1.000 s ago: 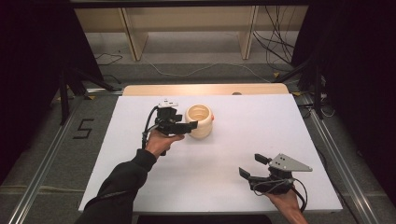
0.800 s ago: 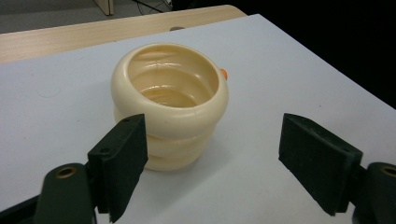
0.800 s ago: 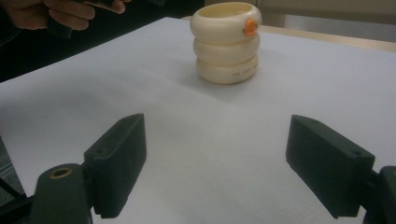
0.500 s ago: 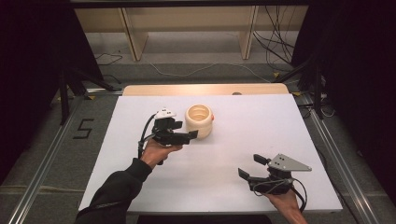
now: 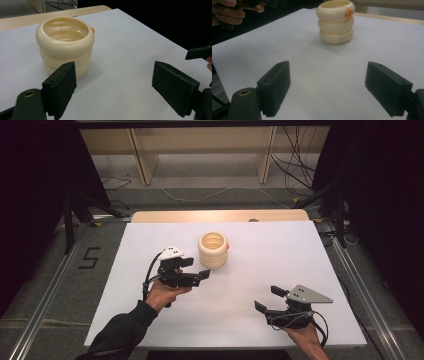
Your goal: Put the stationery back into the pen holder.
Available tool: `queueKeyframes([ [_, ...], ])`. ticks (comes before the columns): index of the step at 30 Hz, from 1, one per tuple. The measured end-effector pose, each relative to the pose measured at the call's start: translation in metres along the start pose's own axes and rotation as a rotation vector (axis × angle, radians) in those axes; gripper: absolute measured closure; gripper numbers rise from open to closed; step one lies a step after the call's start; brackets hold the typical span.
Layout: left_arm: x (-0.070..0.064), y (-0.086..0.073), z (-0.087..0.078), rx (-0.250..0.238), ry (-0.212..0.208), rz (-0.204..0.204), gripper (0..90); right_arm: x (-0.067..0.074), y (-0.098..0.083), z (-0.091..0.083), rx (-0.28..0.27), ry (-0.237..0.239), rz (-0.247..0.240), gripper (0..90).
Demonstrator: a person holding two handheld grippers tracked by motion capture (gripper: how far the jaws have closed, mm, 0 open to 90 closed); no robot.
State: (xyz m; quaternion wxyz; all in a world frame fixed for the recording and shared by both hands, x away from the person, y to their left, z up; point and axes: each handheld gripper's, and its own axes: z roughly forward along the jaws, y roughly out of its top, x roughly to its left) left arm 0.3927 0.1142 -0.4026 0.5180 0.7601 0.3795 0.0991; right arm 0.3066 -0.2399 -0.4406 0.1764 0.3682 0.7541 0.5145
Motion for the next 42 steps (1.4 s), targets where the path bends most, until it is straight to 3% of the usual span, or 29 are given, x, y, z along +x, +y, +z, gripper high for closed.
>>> queueKeyframes([
  [14,-0.010,-0.010,-0.016,-0.041,-0.008,0.038,18.1,0.000,0.000,0.001,0.006,0.004,-0.002,21.0],
  [32,-0.018,-0.027,-0.027,-0.027,-0.047,0.070,15.2,0.000,-0.001,0.002,0.016,0.009,0.003,20.9],
  [42,-0.020,-0.036,-0.036,-0.032,-0.035,0.076,15.3,0.001,-0.001,0.002,0.017,0.009,0.004,20.9],
])
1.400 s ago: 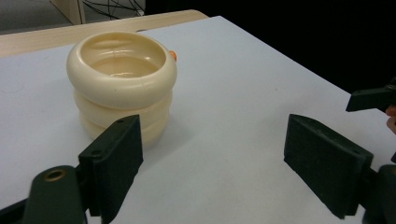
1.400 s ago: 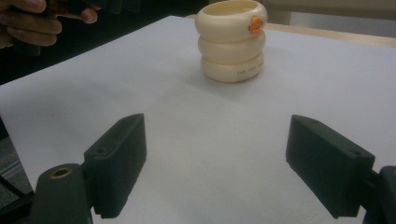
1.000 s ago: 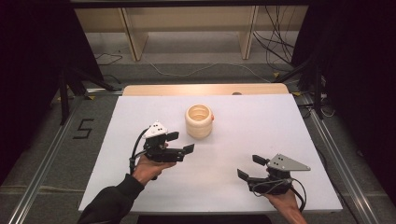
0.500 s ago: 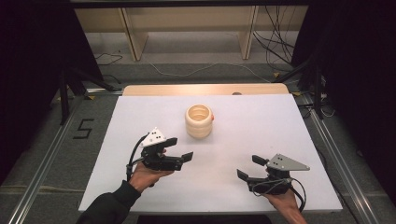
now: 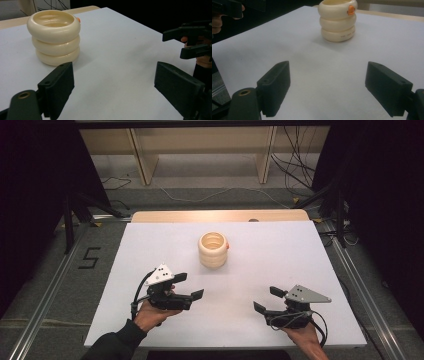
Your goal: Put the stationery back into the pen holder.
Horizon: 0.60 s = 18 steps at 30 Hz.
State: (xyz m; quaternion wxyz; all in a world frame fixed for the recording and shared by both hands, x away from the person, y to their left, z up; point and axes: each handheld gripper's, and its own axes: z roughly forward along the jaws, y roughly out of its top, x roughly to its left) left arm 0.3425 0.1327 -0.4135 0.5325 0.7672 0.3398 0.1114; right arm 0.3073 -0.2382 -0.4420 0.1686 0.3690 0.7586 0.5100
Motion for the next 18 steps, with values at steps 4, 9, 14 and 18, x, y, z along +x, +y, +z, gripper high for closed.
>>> queueKeyframes([
  [4,-0.002,-0.006,-0.001,0.010,0.005,0.008,15.3,0.001,0.000,0.000,0.003,0.002,-0.004,20.9],
  [9,-0.005,-0.013,-0.002,0.013,0.006,0.026,15.3,0.001,0.000,0.000,0.004,0.002,-0.004,20.9],
  [14,-0.006,-0.020,-0.004,0.012,0.005,0.025,15.3,0.001,0.000,0.000,0.003,0.000,-0.003,20.9],
  [18,-0.005,-0.025,-0.005,0.026,0.016,0.035,15.2,0.001,0.000,0.000,0.001,-0.002,-0.004,20.8],
])
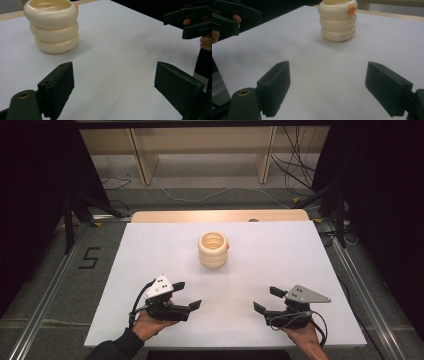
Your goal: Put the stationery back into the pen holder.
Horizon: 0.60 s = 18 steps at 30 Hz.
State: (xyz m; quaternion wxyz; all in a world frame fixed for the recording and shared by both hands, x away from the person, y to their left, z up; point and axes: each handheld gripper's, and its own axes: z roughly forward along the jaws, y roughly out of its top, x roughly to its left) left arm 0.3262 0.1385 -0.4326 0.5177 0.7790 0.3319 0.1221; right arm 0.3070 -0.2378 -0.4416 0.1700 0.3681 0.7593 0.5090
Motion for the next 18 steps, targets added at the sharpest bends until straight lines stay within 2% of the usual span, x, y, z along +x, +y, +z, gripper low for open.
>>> queueKeyframes([
  [6,0.0012,0.0004,-0.0026,-0.025,0.005,-0.010,15.3,0.0000,0.0000,0.0002,0.002,0.001,-0.001,20.9],
  [18,0.0023,0.0000,-0.0012,-0.026,0.003,-0.019,15.3,0.0000,0.0000,0.0004,0.002,0.002,-0.002,20.9],
])
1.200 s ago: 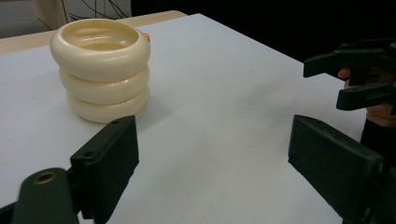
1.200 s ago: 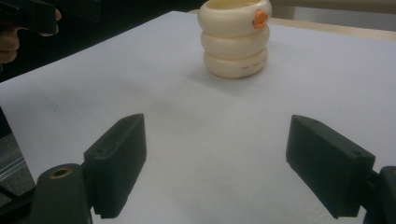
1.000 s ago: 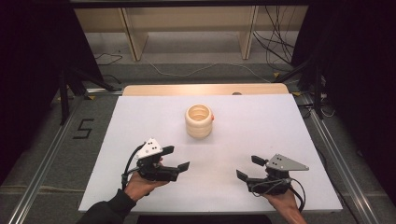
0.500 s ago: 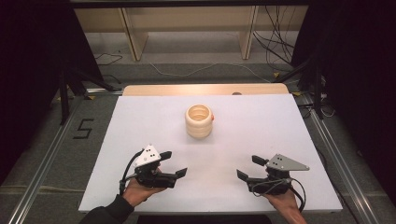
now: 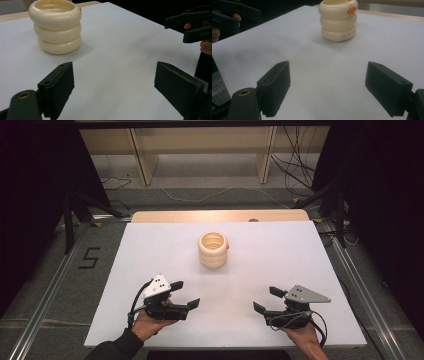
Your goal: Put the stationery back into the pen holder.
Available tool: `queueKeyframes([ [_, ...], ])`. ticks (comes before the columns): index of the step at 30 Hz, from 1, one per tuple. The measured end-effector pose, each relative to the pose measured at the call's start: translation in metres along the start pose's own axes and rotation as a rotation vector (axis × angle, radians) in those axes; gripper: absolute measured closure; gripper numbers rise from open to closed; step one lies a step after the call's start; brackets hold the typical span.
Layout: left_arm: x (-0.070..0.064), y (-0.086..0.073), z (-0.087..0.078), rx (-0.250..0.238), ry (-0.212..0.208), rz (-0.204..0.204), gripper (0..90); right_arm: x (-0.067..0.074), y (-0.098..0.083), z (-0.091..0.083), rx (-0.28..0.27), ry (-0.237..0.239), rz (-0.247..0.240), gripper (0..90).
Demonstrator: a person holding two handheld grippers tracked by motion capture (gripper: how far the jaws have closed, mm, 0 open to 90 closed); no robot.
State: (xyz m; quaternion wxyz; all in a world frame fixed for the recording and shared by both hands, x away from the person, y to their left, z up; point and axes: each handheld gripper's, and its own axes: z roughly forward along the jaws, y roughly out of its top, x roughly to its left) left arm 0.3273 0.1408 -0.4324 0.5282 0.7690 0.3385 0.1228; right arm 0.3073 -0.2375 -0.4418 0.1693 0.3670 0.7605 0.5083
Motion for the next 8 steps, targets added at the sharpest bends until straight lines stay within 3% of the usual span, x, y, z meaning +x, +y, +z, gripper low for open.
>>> queueKeyframes([
  [8,-0.0001,-0.0001,0.0004,0.000,0.001,0.000,15.3,0.0002,-0.0002,0.0004,0.002,0.002,0.000,20.9],
])
